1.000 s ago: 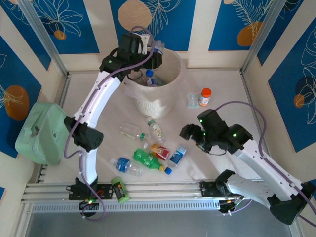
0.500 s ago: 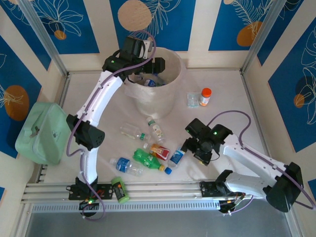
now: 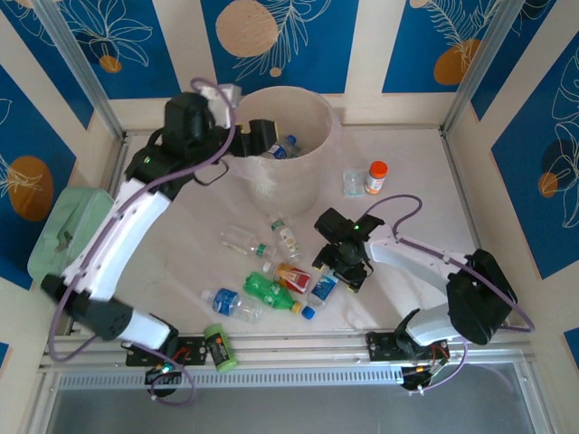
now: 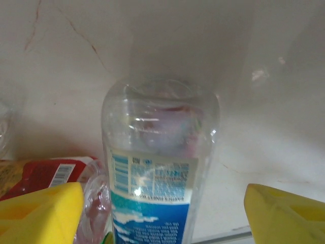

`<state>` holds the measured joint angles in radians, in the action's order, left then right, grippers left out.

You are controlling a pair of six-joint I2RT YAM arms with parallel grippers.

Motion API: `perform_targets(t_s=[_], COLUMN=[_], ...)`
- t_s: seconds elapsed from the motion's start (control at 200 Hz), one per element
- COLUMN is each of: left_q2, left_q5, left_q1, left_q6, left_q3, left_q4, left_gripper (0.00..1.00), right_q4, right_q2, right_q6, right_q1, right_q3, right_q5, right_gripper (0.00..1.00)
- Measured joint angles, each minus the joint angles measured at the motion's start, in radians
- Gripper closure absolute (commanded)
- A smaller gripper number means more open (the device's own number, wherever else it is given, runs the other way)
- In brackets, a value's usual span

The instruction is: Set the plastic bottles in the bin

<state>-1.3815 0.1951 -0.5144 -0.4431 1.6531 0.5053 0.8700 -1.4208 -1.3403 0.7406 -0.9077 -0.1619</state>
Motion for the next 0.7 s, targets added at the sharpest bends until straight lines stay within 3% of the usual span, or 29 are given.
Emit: perform_targets(t_s=[0.125, 0.32, 0.695], left_q2=[0.105, 0.143, 0.211], left_q5=[0.042, 0.074, 0.088], left_q1=[0.0, 0.0, 0.0], left_q6=[-0.026, -0.052, -0.069], left_q3=[-0.159, -0.303, -0.391], left_q4=[-0.056, -0.06, -0.045], left_gripper=[0.05, 0.07, 0.08], right_q4=[-0.023, -0.055, -0.055], right_q2=[-0.046, -0.085, -0.166], right_q6=[-0.003, -0.004, -0.003], right_q1=[-0.009, -0.023, -0.046], right_q3=[0.0, 0.0, 0.0], right_q5=[0.0, 0.0, 0.0], right_gripper=[0.18, 0.24, 0.39])
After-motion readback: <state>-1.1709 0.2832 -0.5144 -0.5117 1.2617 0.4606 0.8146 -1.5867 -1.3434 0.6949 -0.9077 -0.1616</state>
